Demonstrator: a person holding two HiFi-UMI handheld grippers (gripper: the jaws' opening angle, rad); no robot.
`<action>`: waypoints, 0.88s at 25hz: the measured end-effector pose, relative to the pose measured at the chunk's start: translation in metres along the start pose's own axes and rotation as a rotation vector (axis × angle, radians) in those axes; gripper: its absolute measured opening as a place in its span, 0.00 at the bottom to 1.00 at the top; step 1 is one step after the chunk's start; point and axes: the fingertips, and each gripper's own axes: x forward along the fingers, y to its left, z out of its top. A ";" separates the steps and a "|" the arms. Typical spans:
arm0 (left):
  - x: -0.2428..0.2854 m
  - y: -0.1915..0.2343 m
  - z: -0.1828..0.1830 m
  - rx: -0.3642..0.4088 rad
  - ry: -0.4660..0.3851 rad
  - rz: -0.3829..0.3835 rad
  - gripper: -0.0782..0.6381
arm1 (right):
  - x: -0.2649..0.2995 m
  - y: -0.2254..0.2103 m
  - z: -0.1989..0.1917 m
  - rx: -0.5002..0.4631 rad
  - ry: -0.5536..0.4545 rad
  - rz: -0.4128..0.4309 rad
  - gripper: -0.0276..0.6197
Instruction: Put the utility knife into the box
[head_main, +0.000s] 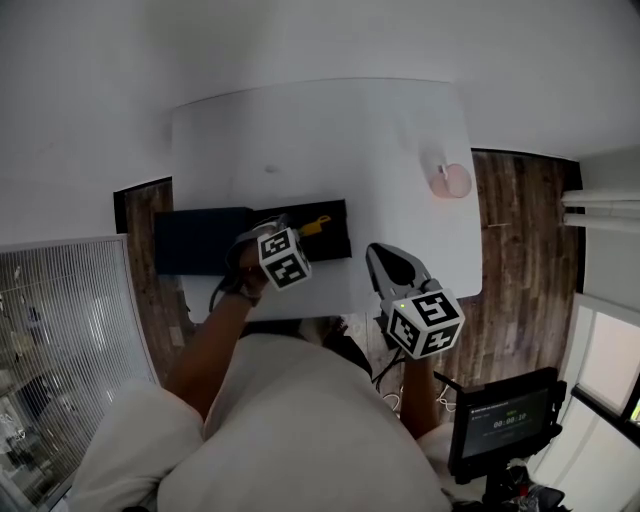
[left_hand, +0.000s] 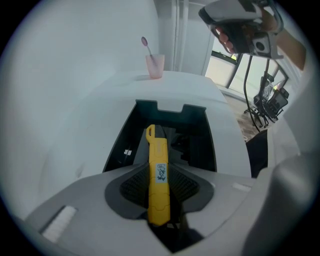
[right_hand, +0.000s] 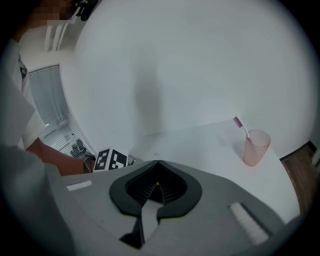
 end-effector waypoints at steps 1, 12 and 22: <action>0.000 0.000 0.000 -0.001 -0.002 0.001 0.27 | 0.000 0.000 -0.001 0.001 0.002 0.000 0.05; 0.005 0.001 0.000 -0.081 -0.072 -0.040 0.34 | 0.004 0.003 0.000 -0.014 0.011 0.009 0.05; 0.001 0.014 0.004 -0.139 -0.133 -0.043 0.36 | 0.006 0.000 0.004 -0.029 0.017 0.002 0.05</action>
